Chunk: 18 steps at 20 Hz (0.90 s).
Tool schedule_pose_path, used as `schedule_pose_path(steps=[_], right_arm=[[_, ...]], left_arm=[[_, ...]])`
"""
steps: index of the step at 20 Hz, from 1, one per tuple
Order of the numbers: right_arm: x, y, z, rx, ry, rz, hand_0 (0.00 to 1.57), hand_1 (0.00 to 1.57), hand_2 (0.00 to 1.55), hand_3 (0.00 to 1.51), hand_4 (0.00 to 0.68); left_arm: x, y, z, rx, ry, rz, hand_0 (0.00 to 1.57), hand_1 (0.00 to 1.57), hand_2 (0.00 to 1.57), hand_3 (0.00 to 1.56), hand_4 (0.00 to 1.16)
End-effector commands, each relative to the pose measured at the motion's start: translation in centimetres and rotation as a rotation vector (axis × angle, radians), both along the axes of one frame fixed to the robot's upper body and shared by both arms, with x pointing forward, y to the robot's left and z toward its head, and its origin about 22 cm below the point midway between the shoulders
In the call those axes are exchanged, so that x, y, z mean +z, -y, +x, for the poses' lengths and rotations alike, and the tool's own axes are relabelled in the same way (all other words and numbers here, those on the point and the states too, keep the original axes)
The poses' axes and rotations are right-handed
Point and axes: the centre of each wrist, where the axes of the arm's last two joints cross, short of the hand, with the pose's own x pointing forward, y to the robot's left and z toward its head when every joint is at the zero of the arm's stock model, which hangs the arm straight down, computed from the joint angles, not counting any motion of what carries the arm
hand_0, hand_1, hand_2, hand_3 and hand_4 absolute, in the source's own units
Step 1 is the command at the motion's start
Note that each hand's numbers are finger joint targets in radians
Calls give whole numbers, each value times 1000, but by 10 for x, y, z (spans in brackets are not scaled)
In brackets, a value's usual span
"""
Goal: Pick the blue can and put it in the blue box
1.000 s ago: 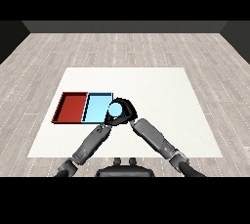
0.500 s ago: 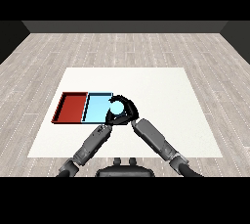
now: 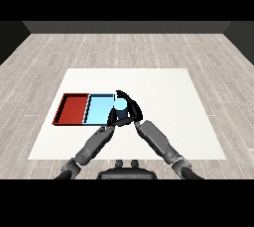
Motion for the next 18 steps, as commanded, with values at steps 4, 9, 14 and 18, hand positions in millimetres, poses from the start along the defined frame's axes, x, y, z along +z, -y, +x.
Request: schedule_pose_path(steps=[4,9,14,18], right_arm=[[13,10,-5,-12,-25,34,0,0,0,0,0],[18,46,-16,-28,-5,57,0,0,0,0,0],[16,83,-33,-100,32,95,0,0,0,0,0],[26,103,-55,-143,70,145,0,0,0,0,0]], left_arm=[[2,-28,6,-5,13,22,1571,1571,1571,1511,1131],[-13,-5,7,28,-2,53,1571,1571,1571,1500,1131],[13,-19,17,36,1,58,1571,1571,1571,1494,1125],[-2,-28,5,71,-7,111,1571,1571,1571,1492,1130]])
